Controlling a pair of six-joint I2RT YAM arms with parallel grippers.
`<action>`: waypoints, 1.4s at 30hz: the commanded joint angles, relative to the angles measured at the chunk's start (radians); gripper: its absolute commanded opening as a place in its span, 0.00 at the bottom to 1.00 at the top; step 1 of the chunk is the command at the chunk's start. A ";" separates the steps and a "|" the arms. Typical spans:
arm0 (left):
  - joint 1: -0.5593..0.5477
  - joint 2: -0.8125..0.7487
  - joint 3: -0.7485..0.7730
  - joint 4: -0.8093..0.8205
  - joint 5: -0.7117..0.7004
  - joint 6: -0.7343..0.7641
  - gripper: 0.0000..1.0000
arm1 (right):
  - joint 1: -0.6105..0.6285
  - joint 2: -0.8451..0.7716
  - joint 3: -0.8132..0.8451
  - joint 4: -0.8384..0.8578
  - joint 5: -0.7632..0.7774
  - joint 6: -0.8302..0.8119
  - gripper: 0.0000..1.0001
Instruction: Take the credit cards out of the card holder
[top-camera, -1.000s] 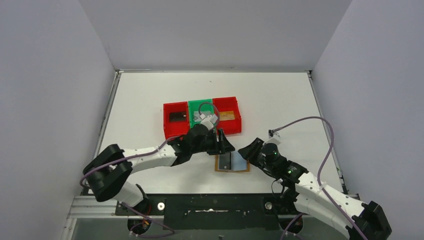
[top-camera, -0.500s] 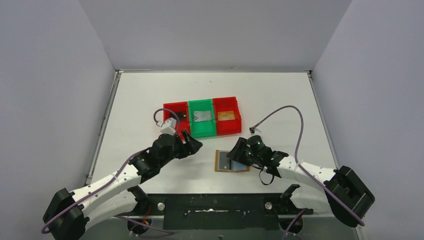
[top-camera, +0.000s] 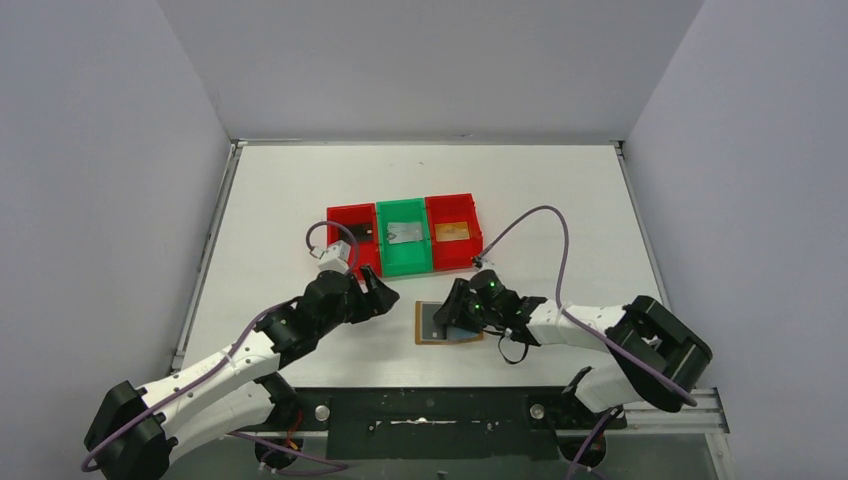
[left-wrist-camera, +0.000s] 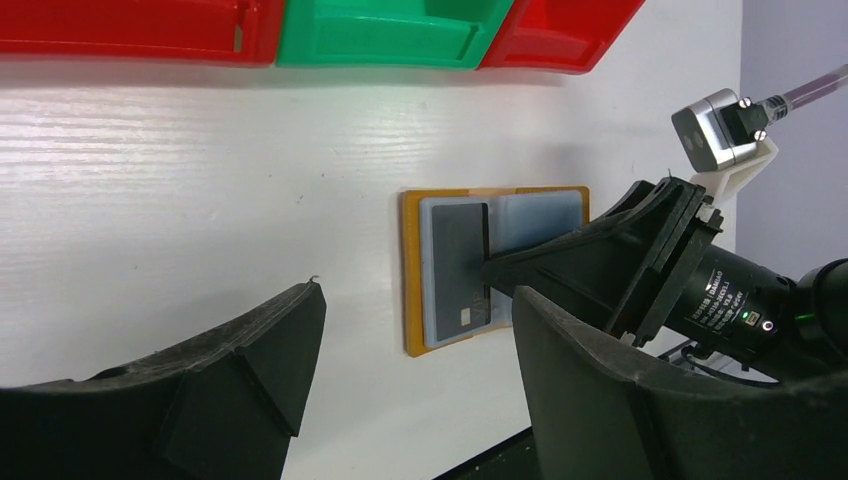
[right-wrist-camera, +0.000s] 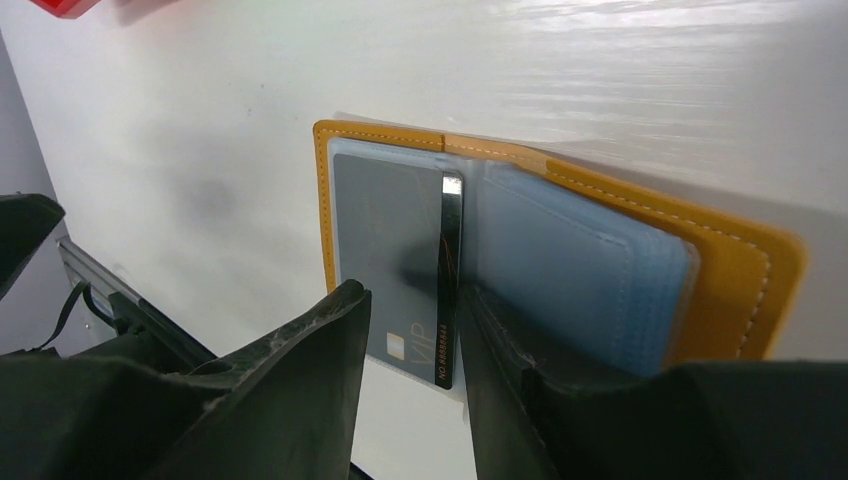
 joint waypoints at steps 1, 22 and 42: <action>0.009 -0.008 0.012 -0.025 -0.030 0.014 0.69 | 0.055 0.083 0.052 0.077 -0.012 0.014 0.40; 0.016 -0.063 -0.103 0.012 0.119 -0.052 0.63 | 0.150 0.001 0.177 -0.065 0.199 -0.039 0.44; 0.017 0.118 -0.090 0.116 0.241 -0.032 0.48 | 0.157 0.152 0.199 0.055 0.048 -0.012 0.35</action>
